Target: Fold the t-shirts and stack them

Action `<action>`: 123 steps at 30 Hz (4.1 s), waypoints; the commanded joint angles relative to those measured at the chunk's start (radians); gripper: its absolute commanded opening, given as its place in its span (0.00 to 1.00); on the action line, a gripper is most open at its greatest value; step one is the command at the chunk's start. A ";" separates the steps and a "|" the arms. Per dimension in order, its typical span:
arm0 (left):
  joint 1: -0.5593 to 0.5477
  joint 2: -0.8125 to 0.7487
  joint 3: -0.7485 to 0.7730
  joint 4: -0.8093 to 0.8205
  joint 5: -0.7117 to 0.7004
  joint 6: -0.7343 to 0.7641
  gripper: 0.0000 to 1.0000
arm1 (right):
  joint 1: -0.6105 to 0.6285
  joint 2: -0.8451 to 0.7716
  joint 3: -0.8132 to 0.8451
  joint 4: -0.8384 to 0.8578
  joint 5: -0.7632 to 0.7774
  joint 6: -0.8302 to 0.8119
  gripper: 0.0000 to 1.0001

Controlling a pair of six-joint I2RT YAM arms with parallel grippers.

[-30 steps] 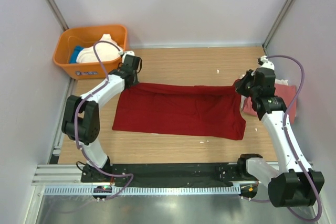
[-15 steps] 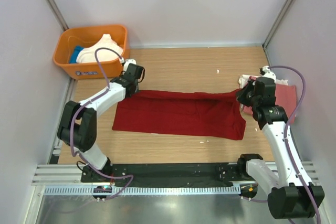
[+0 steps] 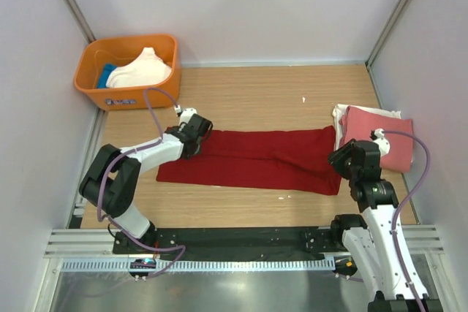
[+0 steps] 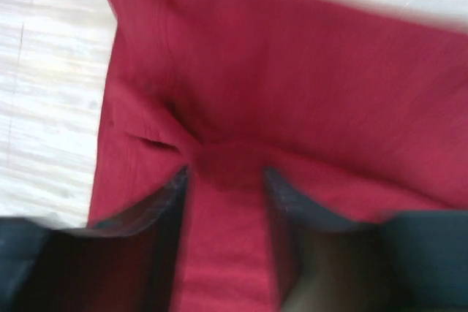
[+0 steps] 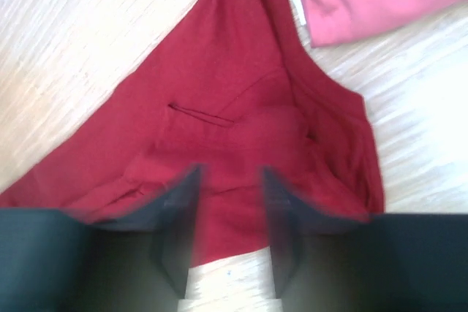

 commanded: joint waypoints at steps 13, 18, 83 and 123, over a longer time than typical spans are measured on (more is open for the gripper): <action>0.051 -0.183 -0.070 0.042 -0.035 -0.075 0.81 | 0.004 0.186 -0.003 0.325 -0.295 -0.077 0.50; 0.102 -0.173 -0.034 0.055 0.021 -0.046 0.86 | 0.125 0.447 0.108 0.371 -0.242 -0.133 0.50; 0.232 -0.016 0.115 -0.105 -0.060 0.108 0.16 | 0.944 0.395 0.110 -0.003 0.459 0.239 0.61; 0.068 -0.258 -0.048 -0.310 0.018 -0.041 0.13 | 0.484 0.435 0.123 0.118 0.309 0.083 0.65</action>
